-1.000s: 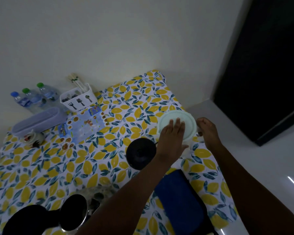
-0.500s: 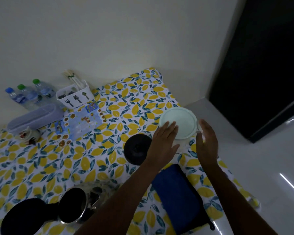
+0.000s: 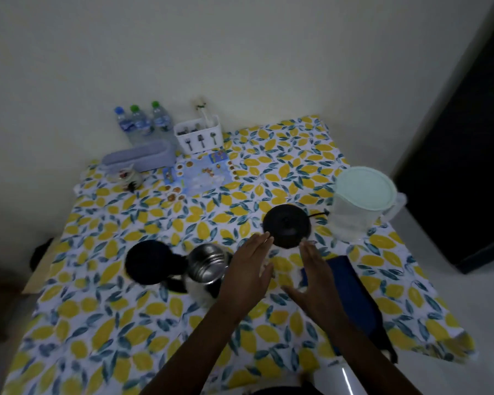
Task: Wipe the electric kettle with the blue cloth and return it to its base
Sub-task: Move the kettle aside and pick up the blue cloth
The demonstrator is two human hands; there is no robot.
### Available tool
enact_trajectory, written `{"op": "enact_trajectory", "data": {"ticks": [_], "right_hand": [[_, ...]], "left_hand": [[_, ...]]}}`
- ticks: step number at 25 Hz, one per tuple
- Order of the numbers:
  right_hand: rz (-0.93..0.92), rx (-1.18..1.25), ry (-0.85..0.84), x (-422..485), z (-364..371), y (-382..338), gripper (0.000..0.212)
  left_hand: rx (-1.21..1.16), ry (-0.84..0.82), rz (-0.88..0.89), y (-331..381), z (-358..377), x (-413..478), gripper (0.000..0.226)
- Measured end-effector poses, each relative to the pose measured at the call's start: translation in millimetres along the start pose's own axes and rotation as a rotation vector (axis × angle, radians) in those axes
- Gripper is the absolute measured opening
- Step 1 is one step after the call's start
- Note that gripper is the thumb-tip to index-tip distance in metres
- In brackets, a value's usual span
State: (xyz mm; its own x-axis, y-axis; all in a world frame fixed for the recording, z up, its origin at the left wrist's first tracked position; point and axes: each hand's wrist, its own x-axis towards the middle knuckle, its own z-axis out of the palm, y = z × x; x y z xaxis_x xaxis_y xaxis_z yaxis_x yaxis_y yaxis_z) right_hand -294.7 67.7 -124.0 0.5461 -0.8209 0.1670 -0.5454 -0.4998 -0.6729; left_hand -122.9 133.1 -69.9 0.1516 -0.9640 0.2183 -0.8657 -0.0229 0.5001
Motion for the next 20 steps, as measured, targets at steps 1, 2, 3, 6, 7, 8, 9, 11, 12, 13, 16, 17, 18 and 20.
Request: {"op": "enact_trajectory", "data": {"ticks": [1,2,3,6,7,8,9,11,12,13,16,17,18,20], "right_hand": [[-0.048,0.013,-0.047,-3,12,-18,0.099],[-0.085,0.026,-0.085,-6,22,-35,0.100],[-0.114,0.036,-0.109,-8,32,-49,0.101],[-0.148,0.027,-0.125,-11,59,-84,0.104],[-0.140,0.009,-0.121,-9,66,-91,0.106],[-0.127,-0.015,-0.118,-8,72,-96,0.109],[-0.109,-0.037,-0.120,-6,76,-99,0.112],[-0.063,-0.065,-0.120,-3,83,-103,0.117],[-0.043,-0.070,-0.118,-2,85,-103,0.117],[-0.029,-0.070,-0.119,-1,87,-103,0.117],[-0.002,-0.028,-0.131,3,87,-102,0.113],[0.007,-0.005,-0.132,4,86,-103,0.111],[0.013,0.015,-0.136,5,84,-104,0.109],[0.011,0.041,-0.140,7,81,-104,0.104]], "left_hand": [[0.015,0.035,-0.028,-10,-16,-14,0.048],[0.034,0.067,-0.047,-19,-30,-26,0.046],[0.053,0.098,-0.060,-27,-43,-37,0.044],[0.118,0.221,-0.096,-53,-80,-70,0.044],[0.155,0.280,-0.112,-61,-90,-79,0.045],[0.180,0.341,-0.152,-70,-99,-86,0.048],[0.169,0.400,-0.233,-78,-106,-93,0.054],[-0.010,0.453,-0.451,-92,-116,-107,0.067],[-0.161,0.436,-0.534,-96,-118,-112,0.071],[-0.297,0.400,-0.571,-100,-118,-115,0.072],[-0.337,0.325,-0.462,-98,-120,-114,0.069],[-0.304,0.321,-0.394,-94,-122,-109,0.066],[-0.285,0.297,-0.318,-89,-123,-102,0.063],[-0.229,0.192,-0.145,-81,-119,-87,0.060]]}}
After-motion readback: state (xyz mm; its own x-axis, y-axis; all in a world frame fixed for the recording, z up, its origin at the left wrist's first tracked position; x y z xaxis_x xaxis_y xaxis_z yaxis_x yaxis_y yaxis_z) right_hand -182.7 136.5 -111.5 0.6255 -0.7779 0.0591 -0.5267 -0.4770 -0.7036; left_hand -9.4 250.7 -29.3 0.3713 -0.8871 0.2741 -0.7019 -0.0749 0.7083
